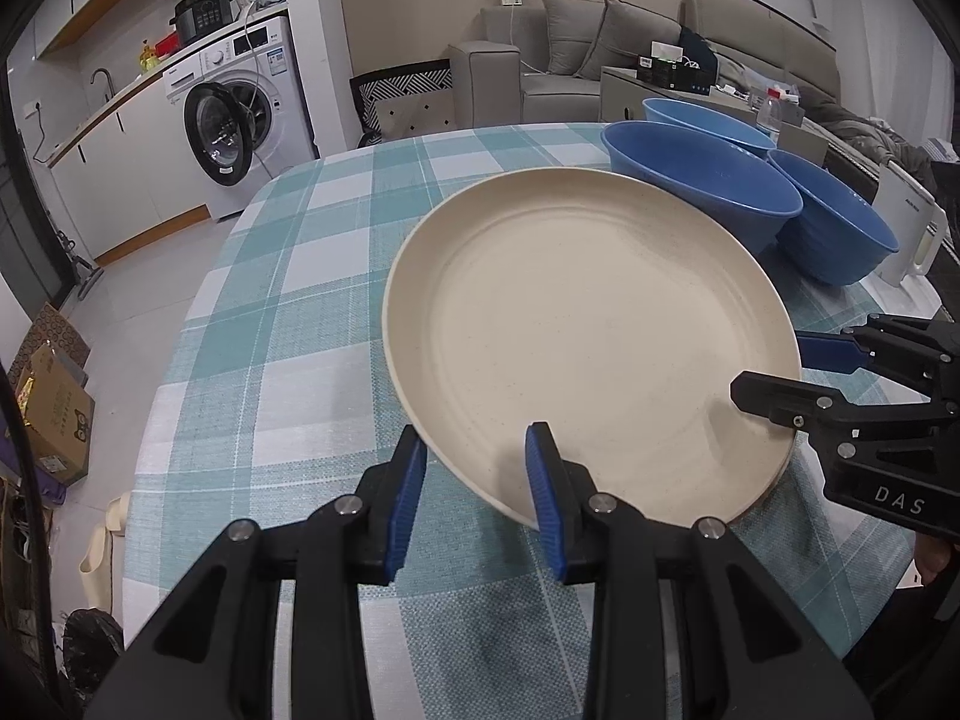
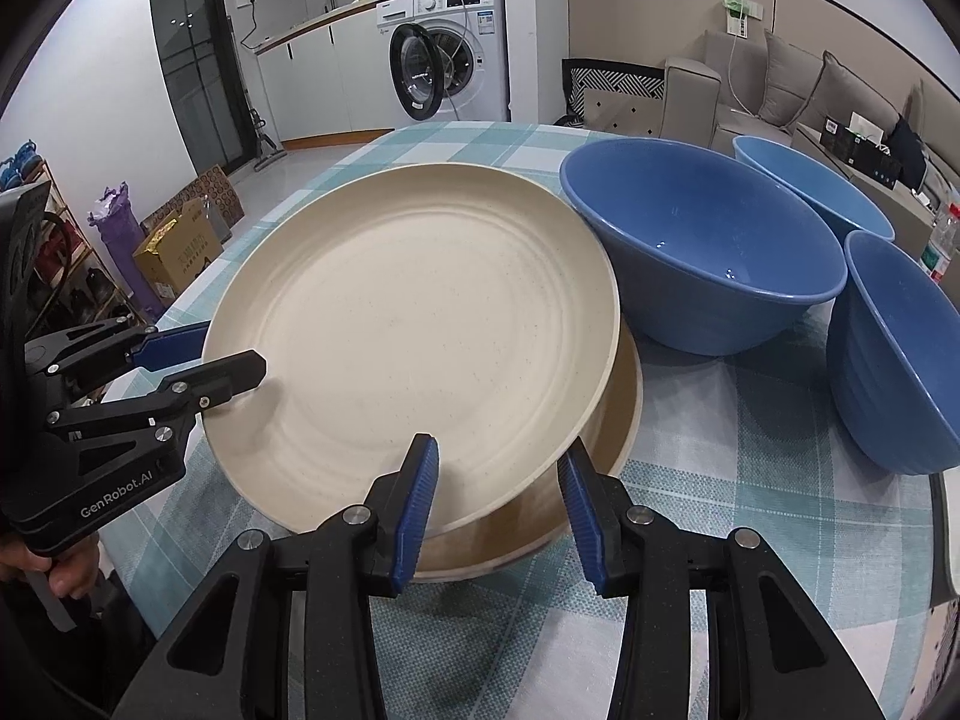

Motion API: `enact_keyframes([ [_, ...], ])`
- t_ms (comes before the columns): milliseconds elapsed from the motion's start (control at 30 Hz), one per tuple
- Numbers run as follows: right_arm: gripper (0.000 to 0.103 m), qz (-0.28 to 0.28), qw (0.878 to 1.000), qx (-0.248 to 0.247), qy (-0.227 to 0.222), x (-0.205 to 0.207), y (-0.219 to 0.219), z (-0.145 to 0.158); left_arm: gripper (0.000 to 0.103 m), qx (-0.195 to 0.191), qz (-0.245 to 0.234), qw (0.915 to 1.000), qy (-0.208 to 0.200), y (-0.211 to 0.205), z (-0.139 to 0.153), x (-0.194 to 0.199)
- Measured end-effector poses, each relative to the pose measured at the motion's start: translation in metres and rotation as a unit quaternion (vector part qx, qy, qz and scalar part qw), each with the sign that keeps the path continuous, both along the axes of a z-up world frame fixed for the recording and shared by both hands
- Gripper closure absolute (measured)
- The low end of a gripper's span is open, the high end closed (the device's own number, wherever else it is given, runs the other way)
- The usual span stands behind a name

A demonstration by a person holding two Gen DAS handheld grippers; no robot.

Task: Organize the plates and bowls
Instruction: 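Lower the held cream plate onto the other plate and open the left tool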

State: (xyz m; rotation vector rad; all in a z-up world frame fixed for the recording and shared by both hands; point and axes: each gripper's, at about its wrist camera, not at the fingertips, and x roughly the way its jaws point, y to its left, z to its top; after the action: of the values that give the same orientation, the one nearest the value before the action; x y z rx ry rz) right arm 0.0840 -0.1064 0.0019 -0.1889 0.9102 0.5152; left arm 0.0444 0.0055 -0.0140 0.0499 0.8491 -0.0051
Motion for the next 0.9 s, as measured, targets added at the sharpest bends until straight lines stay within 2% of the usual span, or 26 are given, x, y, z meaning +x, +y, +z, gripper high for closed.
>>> enact_keyframes([
  [600, 0.059, -0.004, 1.000, -0.027, -0.010, -0.008, -0.002, 0.002, 0.070, -0.001, -0.008, 0.9999, 0.009, -0.008, -0.009, 0.004],
  [900, 0.056, 0.000, 0.999, -0.041, -0.017, -0.012, 0.001, 0.001, 0.068, 0.002, -0.009, 0.9999, 0.011, -0.009, -0.012, 0.006],
])
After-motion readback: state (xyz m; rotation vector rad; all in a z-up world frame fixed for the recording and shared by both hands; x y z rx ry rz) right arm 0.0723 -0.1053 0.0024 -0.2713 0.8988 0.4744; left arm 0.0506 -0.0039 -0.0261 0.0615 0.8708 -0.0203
